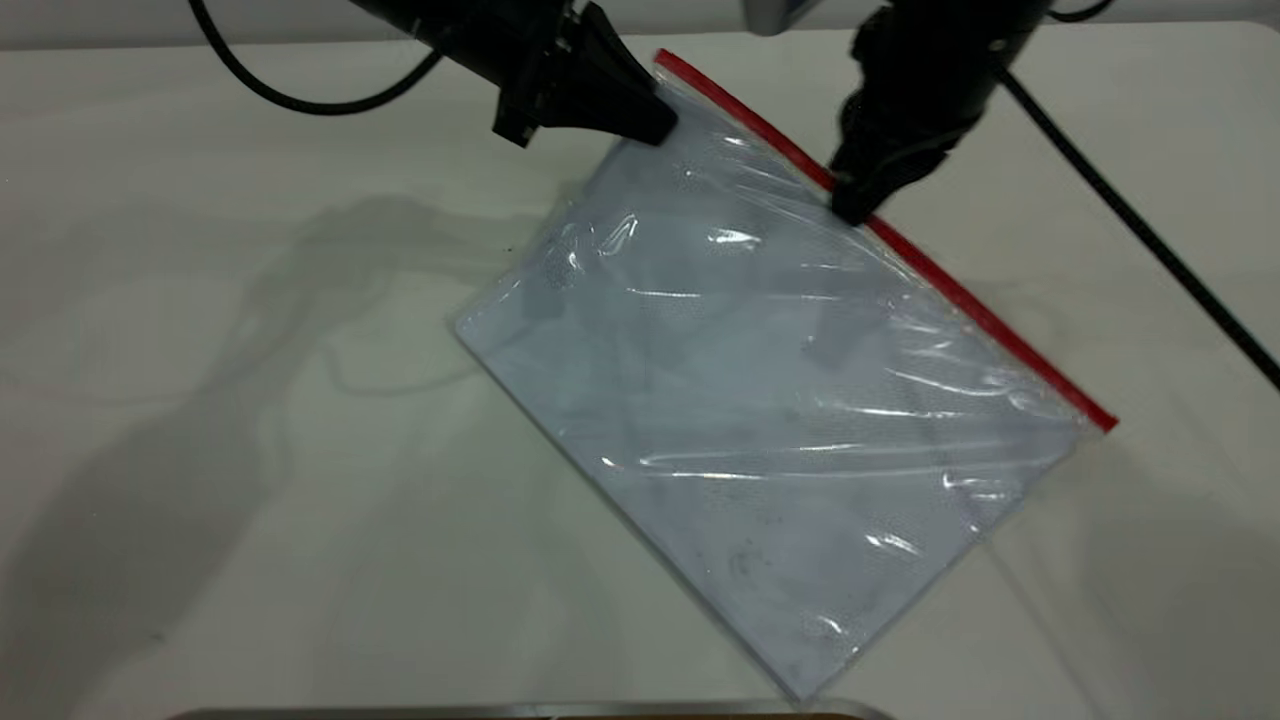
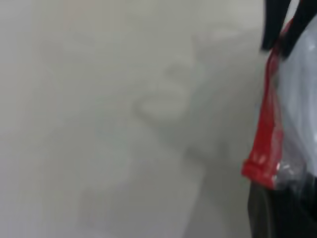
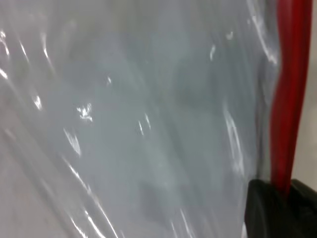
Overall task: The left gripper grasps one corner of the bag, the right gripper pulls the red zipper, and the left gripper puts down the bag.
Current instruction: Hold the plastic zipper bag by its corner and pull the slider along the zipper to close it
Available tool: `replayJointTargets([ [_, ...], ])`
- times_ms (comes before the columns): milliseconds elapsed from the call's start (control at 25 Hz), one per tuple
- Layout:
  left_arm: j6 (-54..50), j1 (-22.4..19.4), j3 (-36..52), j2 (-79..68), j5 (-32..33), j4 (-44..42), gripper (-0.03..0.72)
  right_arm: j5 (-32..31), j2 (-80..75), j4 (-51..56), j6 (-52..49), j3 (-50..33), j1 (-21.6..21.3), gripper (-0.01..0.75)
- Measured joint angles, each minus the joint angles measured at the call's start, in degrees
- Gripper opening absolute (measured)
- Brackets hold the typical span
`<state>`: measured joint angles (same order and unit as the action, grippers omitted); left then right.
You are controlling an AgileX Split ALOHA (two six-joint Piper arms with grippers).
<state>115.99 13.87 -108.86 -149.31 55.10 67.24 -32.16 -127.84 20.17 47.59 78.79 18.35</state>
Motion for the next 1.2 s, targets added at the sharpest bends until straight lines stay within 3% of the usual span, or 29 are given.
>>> replayJointTargets([
  [360, -3.19, -3.27, -0.06, 0.0, -0.68, 0.11, 0.053, -9.93, -0.07, -0.2, -3.3, 0.0, -7.96, 0.036],
  [720, -11.48, -3.46, -0.06, 0.0, -2.44, -6.33, 0.053, -21.89, -0.07, -2.79, -4.46, 0.0, -12.12, 0.041],
  [960, -16.41, -3.46, -0.06, 0.0, -2.38, -9.92, 0.053, -22.3, -0.07, -2.78, -4.51, 0.0, -12.17, 0.047],
  [1200, -17.16, -3.46, -0.06, 0.0, -2.93, -10.47, 0.066, -18.38, -0.07, -0.84, -4.51, 0.0, -12.17, 0.076],
])
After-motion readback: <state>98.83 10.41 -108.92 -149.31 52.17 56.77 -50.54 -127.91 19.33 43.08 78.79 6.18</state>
